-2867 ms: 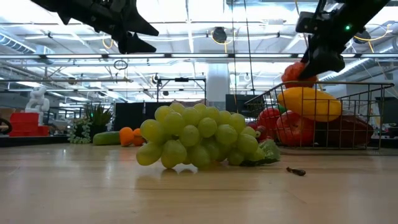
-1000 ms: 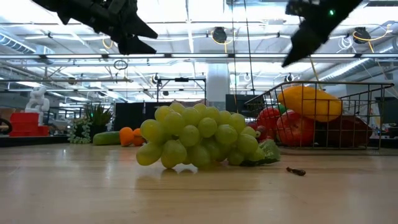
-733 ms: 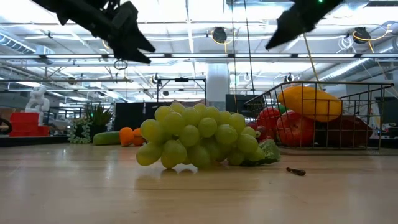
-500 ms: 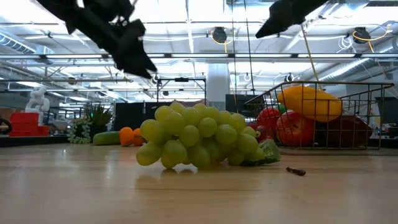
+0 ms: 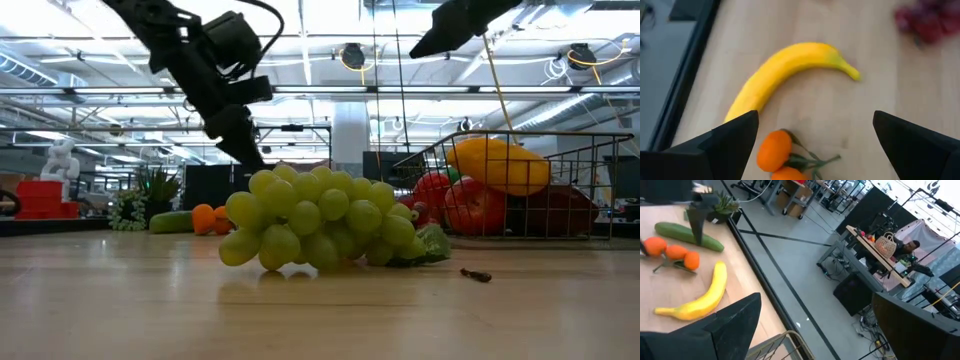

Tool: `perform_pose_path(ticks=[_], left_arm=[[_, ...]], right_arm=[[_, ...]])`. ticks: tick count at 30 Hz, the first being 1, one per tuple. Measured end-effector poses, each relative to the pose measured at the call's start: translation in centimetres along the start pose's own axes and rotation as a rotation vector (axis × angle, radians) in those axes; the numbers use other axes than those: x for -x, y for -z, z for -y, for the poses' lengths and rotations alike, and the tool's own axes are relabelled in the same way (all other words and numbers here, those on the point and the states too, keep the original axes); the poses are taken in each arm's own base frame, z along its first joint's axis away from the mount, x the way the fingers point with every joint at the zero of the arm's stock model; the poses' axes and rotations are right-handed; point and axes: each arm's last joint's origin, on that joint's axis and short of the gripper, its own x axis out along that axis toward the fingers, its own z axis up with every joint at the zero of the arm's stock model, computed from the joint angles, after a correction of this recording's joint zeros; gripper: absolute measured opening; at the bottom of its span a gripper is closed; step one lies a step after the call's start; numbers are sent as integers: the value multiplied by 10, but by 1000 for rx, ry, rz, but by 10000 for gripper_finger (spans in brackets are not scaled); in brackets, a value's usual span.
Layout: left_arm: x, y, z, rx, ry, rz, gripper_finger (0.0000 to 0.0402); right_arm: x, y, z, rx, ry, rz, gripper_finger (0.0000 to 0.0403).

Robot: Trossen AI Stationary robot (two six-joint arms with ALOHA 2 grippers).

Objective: Build produce basket
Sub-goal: Put the tangerine into the gold wire basket

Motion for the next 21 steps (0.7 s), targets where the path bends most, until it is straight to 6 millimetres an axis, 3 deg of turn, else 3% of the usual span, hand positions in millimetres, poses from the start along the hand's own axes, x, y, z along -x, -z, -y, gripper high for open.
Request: perform_pose_path(ticks=[9,21], left_arm=[[-3,-9,23,-369,1,-260,394],[-47,8,46,-877,61,-400,384]], right_arm=[[0,3,-1,22,-6,-19,377],[1,3,-1,26,-9,-17,377]])
